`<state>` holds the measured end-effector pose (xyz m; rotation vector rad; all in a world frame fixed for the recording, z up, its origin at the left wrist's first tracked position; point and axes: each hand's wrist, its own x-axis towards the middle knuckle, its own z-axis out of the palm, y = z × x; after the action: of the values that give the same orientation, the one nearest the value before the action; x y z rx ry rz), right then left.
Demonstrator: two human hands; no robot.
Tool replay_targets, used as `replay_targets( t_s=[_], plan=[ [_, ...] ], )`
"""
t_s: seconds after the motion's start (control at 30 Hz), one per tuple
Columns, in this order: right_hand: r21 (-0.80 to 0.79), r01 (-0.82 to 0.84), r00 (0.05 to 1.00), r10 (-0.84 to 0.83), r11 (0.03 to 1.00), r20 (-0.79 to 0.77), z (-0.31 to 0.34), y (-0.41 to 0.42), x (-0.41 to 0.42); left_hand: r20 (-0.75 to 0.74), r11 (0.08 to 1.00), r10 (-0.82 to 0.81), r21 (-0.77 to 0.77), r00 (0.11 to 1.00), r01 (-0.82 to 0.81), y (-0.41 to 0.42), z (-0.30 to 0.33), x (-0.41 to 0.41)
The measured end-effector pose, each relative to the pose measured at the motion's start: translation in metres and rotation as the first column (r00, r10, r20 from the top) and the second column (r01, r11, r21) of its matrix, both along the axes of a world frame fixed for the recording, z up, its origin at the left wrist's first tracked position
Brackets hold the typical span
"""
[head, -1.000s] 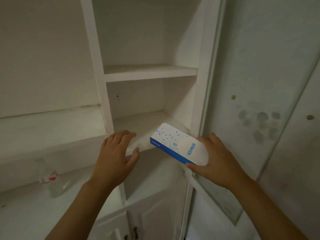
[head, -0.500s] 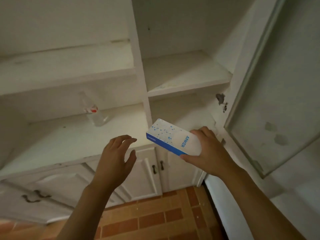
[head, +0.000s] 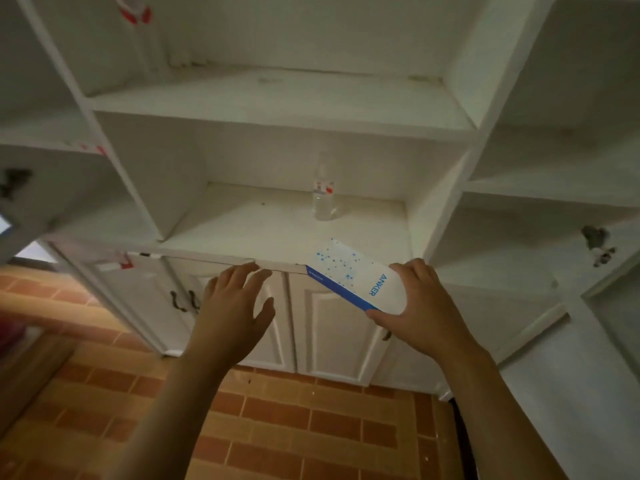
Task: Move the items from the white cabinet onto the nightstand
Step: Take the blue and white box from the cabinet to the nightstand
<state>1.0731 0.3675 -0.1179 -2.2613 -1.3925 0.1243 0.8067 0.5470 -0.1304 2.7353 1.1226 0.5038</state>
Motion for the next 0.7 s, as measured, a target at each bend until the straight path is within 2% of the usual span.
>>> replay_targets(
  t_s=[0.27, 0.4, 0.53, 0.7],
  plan=[
    [-0.023, -0.186, 0.980, 0.187, 0.982, 0.068, -0.003, 0.114, -0.143, -0.071, 0.976, 0.217, -0.011, 0.974, -0.218, 0.059, -0.004, -0.168],
    [-0.008, -0.289, 0.955, 0.289, 0.957, 0.070, -0.006, 0.170, -0.213, -0.058, 0.950, 0.311, -0.015, 0.949, -0.313, 0.081, -0.007, -0.246],
    [-0.006, -0.417, 0.907, 0.416, 0.909, 0.071, -0.005, 0.224, -0.285, -0.052, 0.895, 0.445, -0.022, 0.894, -0.446, 0.096, -0.012, -0.322],
    [-0.038, -0.594, 0.800, 0.595, 0.803, 0.080, -0.006, 0.285, -0.365, -0.009, 0.787, 0.617, -0.025, 0.787, -0.617, 0.102, -0.018, -0.414]
  ],
)
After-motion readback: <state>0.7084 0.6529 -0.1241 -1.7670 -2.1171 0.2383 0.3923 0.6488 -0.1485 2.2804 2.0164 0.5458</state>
